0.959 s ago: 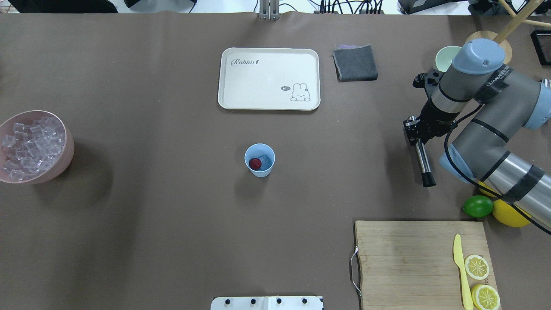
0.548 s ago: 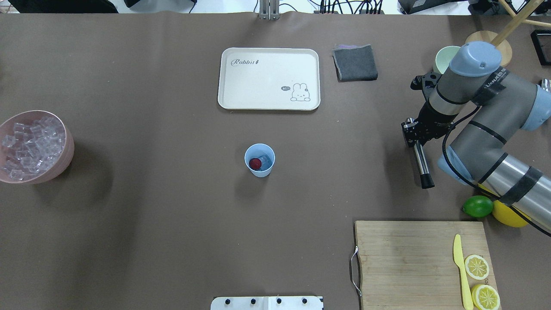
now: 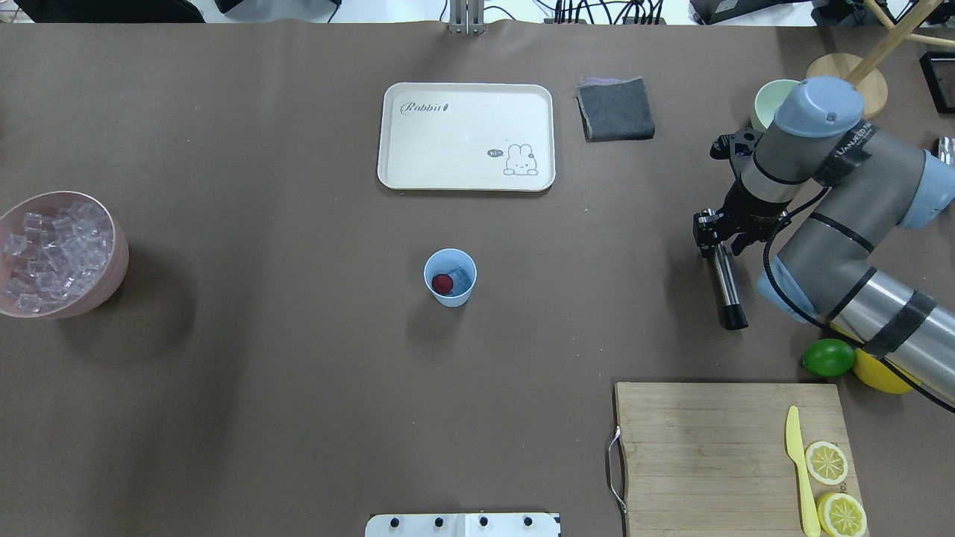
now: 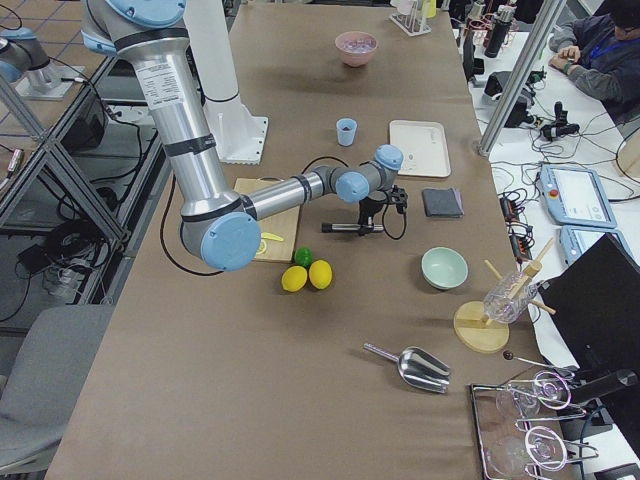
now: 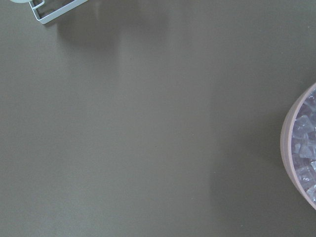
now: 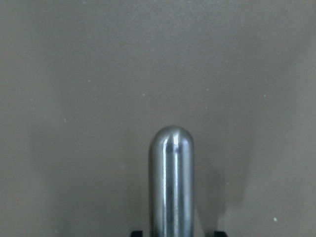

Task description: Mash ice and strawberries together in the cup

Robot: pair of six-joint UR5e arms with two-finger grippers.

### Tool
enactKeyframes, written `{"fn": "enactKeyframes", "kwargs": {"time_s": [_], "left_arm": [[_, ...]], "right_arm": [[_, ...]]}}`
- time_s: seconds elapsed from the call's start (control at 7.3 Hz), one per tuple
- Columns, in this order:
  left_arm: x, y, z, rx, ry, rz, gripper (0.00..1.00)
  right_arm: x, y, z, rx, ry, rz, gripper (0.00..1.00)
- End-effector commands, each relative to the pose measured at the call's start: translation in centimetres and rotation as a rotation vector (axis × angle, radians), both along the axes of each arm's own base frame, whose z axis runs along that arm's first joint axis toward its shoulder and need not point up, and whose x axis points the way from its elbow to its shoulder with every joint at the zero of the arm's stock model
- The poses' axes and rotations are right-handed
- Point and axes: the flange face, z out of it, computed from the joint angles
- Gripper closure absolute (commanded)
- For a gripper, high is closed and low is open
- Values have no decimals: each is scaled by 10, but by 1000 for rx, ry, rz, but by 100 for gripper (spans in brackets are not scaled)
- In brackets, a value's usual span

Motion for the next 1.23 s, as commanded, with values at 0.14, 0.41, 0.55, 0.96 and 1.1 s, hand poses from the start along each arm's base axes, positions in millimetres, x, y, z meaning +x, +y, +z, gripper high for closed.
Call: {"fn": "enactKeyframes", "kwargs": {"time_s": [0.14, 0.41, 0.55, 0.96, 1.1], "left_arm": [[0, 1, 2, -4, 0, 0, 2], [0, 1, 2, -4, 0, 1, 2], [0, 2, 2, -5, 0, 1, 2], [0, 2, 2, -5, 0, 0, 2], [0, 2, 2, -5, 1, 0, 2]], "right_arm": [[2, -3, -10, 13, -10, 9, 0], [42, -25, -17, 22, -33, 56, 0], [55, -30, -25, 40, -44, 63, 0], [160, -41, -1, 125, -45, 42, 0], [202, -36, 3, 136, -16, 3, 0]]}}
